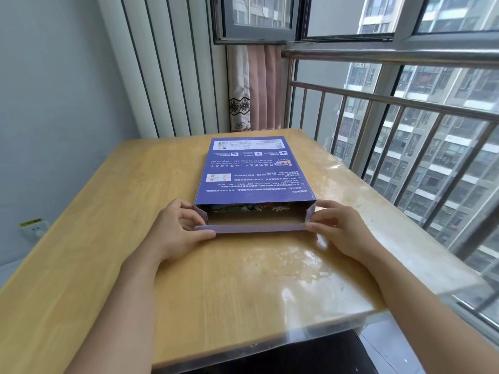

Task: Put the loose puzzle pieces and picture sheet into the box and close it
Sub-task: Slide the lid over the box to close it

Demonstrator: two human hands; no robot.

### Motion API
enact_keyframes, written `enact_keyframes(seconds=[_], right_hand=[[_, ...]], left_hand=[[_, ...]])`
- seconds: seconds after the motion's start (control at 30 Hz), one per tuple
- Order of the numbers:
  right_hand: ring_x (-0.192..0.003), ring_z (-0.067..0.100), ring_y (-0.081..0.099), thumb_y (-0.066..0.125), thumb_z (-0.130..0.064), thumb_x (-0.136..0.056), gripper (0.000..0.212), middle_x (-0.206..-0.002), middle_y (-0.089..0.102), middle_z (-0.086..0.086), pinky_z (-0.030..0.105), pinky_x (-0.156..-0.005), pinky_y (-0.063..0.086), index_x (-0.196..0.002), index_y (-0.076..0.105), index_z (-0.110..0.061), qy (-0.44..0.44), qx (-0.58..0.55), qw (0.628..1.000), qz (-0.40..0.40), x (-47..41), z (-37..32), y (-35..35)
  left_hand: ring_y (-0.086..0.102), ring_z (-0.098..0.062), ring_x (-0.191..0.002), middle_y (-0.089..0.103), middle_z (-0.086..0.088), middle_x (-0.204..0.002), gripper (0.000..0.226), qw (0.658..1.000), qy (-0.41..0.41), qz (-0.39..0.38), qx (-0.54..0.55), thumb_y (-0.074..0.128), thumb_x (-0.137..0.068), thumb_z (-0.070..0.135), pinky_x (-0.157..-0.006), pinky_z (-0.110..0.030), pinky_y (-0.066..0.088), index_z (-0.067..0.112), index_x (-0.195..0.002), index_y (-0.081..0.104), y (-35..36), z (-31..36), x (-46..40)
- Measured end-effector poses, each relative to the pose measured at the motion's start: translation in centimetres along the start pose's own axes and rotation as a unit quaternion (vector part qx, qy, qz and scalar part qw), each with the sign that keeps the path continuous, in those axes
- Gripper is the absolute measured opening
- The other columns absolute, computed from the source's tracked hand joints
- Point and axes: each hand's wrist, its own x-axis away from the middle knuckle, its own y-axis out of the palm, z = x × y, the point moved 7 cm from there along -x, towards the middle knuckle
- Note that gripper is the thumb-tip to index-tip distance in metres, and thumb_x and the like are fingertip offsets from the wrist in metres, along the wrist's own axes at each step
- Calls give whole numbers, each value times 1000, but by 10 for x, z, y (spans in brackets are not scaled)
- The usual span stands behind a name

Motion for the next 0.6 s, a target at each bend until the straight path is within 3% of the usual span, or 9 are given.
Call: enact_keyframes(seconds=[0.13, 0.23, 0.3, 0.4, 0.5, 0.6], right_hand=[[-108, 7, 62, 74, -21, -90, 14, -118, 62, -5, 27, -85, 51, -79, 72, -13, 48, -35, 997, 52, -7, 9, -3], [-100, 4, 61, 74, -21, -90, 18, -108, 63, -8, 28, -78, 48, -77, 62, -18, 35, -16, 995, 92, -8, 2, -3], [-96, 6, 63, 81, -21, -83, 24, -109, 62, -7, 26, -71, 51, -83, 58, -24, 7, -7, 995, 101, -6, -4, -4], [-98, 7, 61, 93, -17, -66, 42, -127, 50, -9, 23, -69, 55, -93, 62, -25, -28, 41, 997, 58, -5, -6, 2], [-94, 7, 62, 88, -5, -70, 41, -133, 49, -12, 28, -72, 56, -102, 71, -24, -59, 94, 993, 50, -7, -7, 4], [-80, 5, 62, 85, -8, -77, 40, -129, 51, -14, 23, -69, 53, -112, 74, -26, -70, 125, 988, 51, -10, -7, 3]], left_hand=[[64, 4, -78, 55, 6, -107, 17, 997, 7, 42, 57, 84, -77, 25, -75, -16, 47, 14, -71, 72, 1, 2, -7], [55, 16, -86, 50, 6, -109, 20, 997, 1, 53, 53, 74, -87, 25, -76, -7, 38, 13, -73, 67, 7, -1, -11], [55, 10, -93, 50, 6, -109, 20, 997, -4, 46, 58, 72, -89, 26, -78, -10, 37, 13, -74, 67, 9, -5, -12], [54, 3, -98, 49, 11, -107, 21, 997, -24, 23, 71, 71, -91, 26, -76, -8, 35, 11, -76, 67, 13, -11, -14], [54, -2, -96, 47, 14, -104, 20, 996, -33, 23, 78, 68, -93, 27, -73, -4, 33, 15, -77, 66, 17, -15, -16], [58, -11, -98, 49, 9, -104, 16, 995, -25, 51, 79, 70, -91, 30, -78, -12, 37, 18, -80, 68, 15, -15, -18]])
